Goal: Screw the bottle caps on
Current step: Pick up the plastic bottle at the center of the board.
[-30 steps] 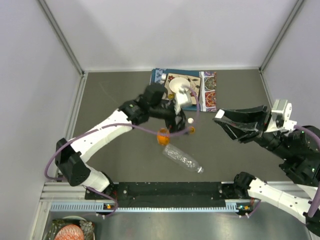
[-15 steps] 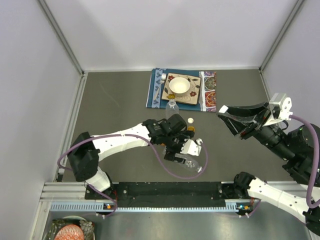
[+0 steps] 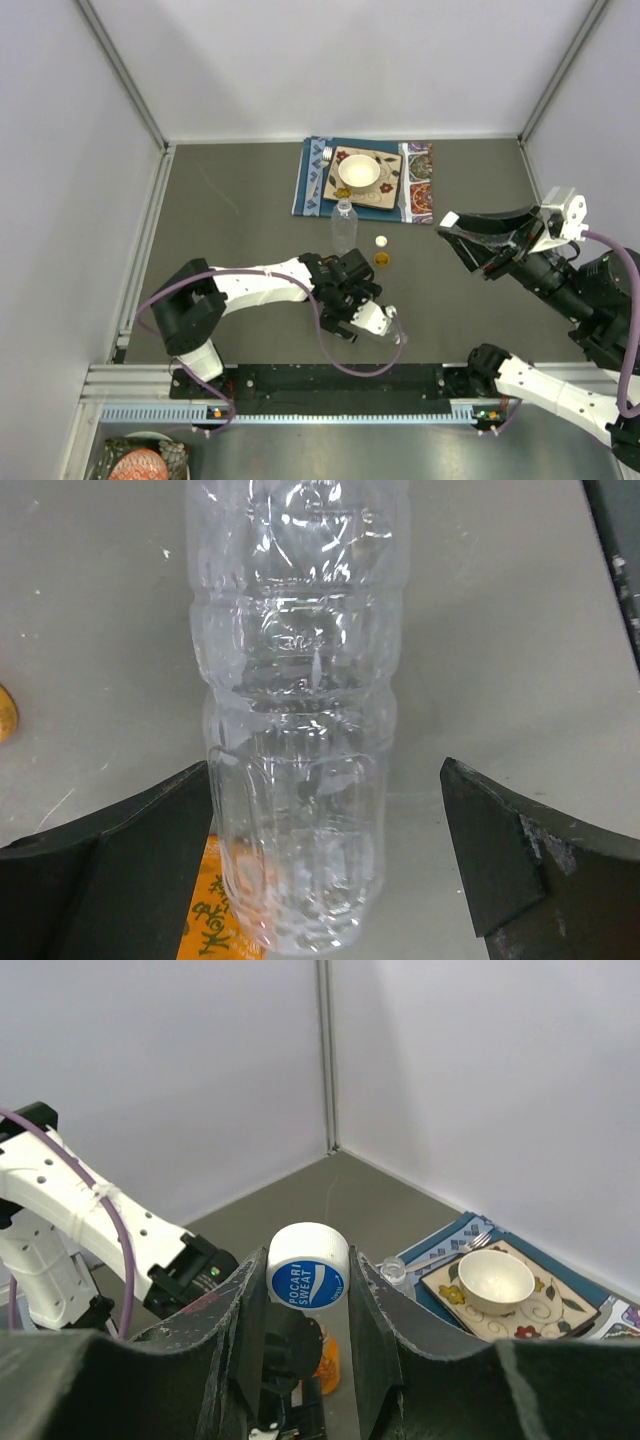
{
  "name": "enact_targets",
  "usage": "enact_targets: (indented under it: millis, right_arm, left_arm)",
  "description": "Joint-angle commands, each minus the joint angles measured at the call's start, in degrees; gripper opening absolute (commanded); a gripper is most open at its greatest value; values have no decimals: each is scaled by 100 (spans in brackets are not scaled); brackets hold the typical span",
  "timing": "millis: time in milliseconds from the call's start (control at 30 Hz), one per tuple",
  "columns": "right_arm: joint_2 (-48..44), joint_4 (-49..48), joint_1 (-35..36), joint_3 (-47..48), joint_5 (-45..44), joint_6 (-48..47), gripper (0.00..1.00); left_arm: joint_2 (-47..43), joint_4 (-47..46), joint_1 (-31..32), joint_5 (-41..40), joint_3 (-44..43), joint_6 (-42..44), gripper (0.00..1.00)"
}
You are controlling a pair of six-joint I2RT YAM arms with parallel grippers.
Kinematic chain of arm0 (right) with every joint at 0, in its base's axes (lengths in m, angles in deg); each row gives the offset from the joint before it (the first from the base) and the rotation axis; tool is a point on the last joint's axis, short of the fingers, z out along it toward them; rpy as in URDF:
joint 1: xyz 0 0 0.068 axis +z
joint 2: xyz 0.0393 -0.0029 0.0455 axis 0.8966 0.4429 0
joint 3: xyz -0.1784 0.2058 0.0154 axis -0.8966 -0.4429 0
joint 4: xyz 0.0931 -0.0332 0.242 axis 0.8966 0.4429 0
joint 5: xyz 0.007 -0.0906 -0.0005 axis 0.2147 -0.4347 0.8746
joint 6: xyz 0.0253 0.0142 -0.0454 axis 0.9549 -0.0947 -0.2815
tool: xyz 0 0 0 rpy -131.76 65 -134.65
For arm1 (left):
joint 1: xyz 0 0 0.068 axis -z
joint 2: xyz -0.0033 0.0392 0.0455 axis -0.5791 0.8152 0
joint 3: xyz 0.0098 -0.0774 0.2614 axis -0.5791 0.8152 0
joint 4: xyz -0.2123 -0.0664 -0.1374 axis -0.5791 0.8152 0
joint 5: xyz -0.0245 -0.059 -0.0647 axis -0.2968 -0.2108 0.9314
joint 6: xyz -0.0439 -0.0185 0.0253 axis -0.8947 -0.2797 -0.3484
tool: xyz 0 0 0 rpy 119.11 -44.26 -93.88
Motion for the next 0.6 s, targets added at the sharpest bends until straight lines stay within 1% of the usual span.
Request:
enact_targets:
  millis: [0,200,333,367,433,467,533,567]
  right_arm:
    - [-8,-33,19,291,-34,64,17]
    - [18,-6,10,308,-25,134,17]
    - [36,55,19,282,-17,205,17]
    - [53,64,19,273,-16,213,17]
    - [62,90,19,229,-25,249,17]
    - [62,91,19,212,-25,275,17]
    - [88,91,19,142,114,310,17]
    - [106,82,19,115,133,345,16]
  left_arm:
    - [176,-505,11,-262,49,89,98]
    - [370,-840,11,-245,137,-78,98]
    - [450,-840,11,-271,146,-297,86]
    - [397,-840,11,-297,181,-350,81]
    - [283,-857,11,-333,216,-569,77]
    - [196,-849,11,-342,260,-640,75]
    - [-217,-735,11,-342,295,-850,73]
    - [-558,-682,11,-368,295,-930,72]
